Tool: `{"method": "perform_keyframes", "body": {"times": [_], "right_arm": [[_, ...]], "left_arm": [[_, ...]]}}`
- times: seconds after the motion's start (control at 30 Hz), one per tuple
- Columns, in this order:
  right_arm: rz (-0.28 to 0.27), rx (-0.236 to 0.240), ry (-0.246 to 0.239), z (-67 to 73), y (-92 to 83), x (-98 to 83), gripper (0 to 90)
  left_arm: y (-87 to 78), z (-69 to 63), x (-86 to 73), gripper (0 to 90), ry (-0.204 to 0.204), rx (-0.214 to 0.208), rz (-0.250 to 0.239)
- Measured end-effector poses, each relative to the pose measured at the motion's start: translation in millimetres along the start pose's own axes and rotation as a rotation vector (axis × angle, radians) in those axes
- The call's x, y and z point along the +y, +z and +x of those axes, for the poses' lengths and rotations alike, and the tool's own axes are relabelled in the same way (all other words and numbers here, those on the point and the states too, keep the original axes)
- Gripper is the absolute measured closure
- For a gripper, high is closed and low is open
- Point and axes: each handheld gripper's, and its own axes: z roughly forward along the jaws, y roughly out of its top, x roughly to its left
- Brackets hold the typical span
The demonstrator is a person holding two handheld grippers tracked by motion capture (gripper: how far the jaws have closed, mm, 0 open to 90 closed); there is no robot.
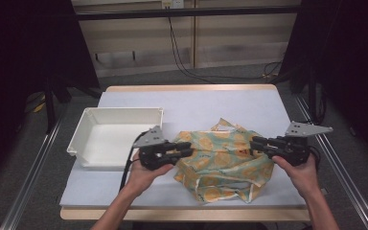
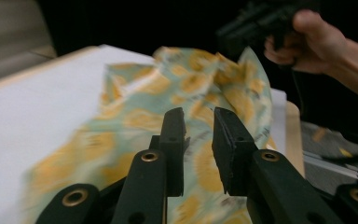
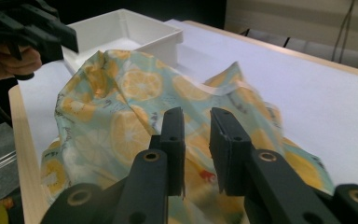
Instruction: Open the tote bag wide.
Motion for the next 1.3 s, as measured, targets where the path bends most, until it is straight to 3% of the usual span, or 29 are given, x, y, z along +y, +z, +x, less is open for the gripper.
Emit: {"method": "perform_keyframes", "body": {"times": [0.03,0.07,0.13,0.17,0.2,0.37,0.4,0.43,0.6,0.67,0.77,0.83,0.97,1.03,1.13,1.2,1.3], "right_arm": [[0.000,0.000,0.000,0.0,0.0,0.0,75.4],[0.024,0.011,-0.014,1.7,10.8,1.8,72.1],[0.050,0.026,-0.026,2.4,20.5,3.2,69.5],[0.050,0.026,-0.026,2.4,20.5,3.2,69.5],[0.073,0.030,-0.029,0.9,28.8,3.7,65.2],[0.132,0.027,-0.042,-4.5,41.1,1.8,59.3],[0.155,0.024,-0.046,-6.4,45.3,0.3,56.1],[0.155,0.024,-0.046,-6.4,45.3,0.3,56.1],[0.205,-0.035,-0.076,-11.1,53.3,-4.9,47.5],[0.229,-0.033,-0.072,-15.4,57.7,-8.3,47.0],[0.241,-0.037,-0.061,-21.1,63.5,-10.7,48.4],[0.238,-0.051,-0.062,-22.9,67.4,-11.9,49.8],[0.253,-0.076,-0.066,-27.4,72.9,-14.6,63.4],[0.258,-0.110,-0.060,-30.7,73.0,-15.0,71.3],[0.240,-0.111,-0.026,-39.4,69.8,-15.3,87.1],[0.222,-0.120,-0.009,-46.1,67.2,-15.6,90.0],[0.216,-0.135,0.017,-51.6,65.1,-16.0,90.0]], "left_arm": [[0.0,0.0,0.0,74.1,0.000,0.000,0.000],[20.6,-1.8,-1.4,71.9,-0.002,-0.016,0.035],[38.9,-0.7,-2.6,69.0,-0.006,-0.022,0.062],[38.9,-0.7,-2.6,68.0,-0.006,-0.022,0.062],[53.8,1.4,-2.5,66.5,-0.020,-0.027,0.075],[76.0,0.5,0.5,60.3,-0.014,-0.038,0.095],[85.5,1.1,2.2,58.4,-0.005,-0.028,0.126],[85.5,1.1,2.2,57.0,-0.005,-0.028,0.126],[105.5,1.3,3.5,49.6,0.031,-0.020,0.160],[111.1,0.4,4.3,47.9,0.050,-0.010,0.153],[120.8,1.3,4.7,45.2,0.041,-0.025,0.155],[126.9,2.1,2.5,44.5,0.071,-0.015,0.190],[131.0,3.5,-0.3,44.4,0.058,0.002,0.192],[131.0,-0.6,0.0,50.2,0.095,-0.011,0.224],[131.8,-7.7,1.8,72.2,0.150,-0.017,0.263],[133.2,-9.0,1.5,87.6,0.155,-0.035,0.281],[133.4,-11.3,0.5,90.0,0.142,-0.058,0.291]]}}
